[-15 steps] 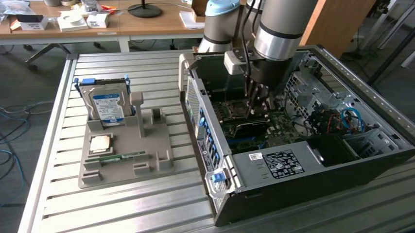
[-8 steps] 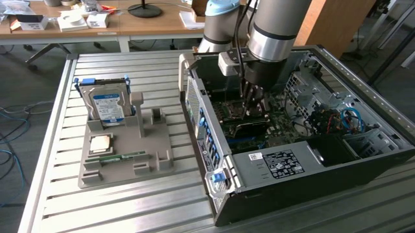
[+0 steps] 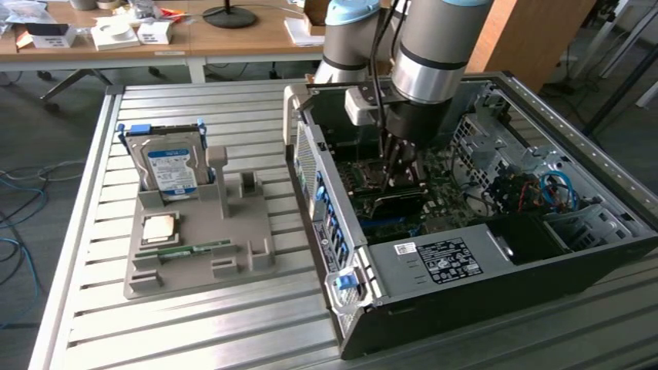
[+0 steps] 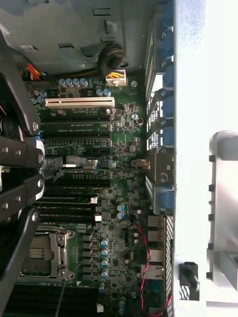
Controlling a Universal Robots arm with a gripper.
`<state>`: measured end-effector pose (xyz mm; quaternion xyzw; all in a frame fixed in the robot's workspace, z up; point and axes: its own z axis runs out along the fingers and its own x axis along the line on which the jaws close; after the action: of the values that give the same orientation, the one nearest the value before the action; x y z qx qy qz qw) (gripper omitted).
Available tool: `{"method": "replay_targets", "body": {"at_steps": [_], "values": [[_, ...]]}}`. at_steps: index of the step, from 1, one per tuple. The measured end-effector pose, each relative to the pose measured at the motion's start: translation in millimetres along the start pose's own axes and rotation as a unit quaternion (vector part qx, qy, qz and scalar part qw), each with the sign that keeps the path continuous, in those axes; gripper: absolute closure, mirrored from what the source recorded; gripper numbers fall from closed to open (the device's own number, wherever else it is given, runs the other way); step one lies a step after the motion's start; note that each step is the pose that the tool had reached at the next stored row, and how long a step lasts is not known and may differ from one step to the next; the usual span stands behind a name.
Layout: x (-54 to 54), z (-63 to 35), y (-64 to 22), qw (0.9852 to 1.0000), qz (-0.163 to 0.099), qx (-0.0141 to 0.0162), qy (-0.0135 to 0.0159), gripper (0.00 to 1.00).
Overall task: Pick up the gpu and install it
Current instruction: 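Press down on the gpu until it lock into place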
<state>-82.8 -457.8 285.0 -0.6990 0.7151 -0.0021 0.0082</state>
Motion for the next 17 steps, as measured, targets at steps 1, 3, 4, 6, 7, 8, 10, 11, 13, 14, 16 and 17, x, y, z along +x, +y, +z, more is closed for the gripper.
{"method": "replay_targets", "body": {"at_steps": [1,3,4,6,7,8,10,11,13,14,16,17], "values": [[0.0,0.0,0.0,1.0000,0.000,0.0000,0.0000,0.89],[-0.3,0.2,0.7,1.0000,0.000,0.0000,0.0000,0.89],[-1.0,0.6,1.7,1.0000,0.000,0.0001,-0.0001,0.89],[-2.5,1.2,4.2,1.0000,0.000,0.0001,0.0000,0.89],[-2.8,1.6,5.0,1.0000,0.000,0.0000,-0.0001,0.89],[-2.9,2.6,5.5,1.0000,0.000,0.0000,-0.0001,0.89],[-3.4,5.4,6.3,1.0000,0.000,0.0001,-0.0001,0.89],[-3.7,6.3,6.5,1.0000,0.000,0.0000,-0.0001,0.89],[-3.8,6.4,6.5,1.0000,0.000,0.0000,-0.0001,0.89],[-3.9,6.4,6.5,1.0000,0.000,0.0000,-0.0001,0.89],[-6.3,6.9,6.7,1.0000,0.000,0.0000,-0.0005,0.89],[-6.9,7.0,6.6,1.0000,0.000,0.0000,-0.0006,0.89]]}}
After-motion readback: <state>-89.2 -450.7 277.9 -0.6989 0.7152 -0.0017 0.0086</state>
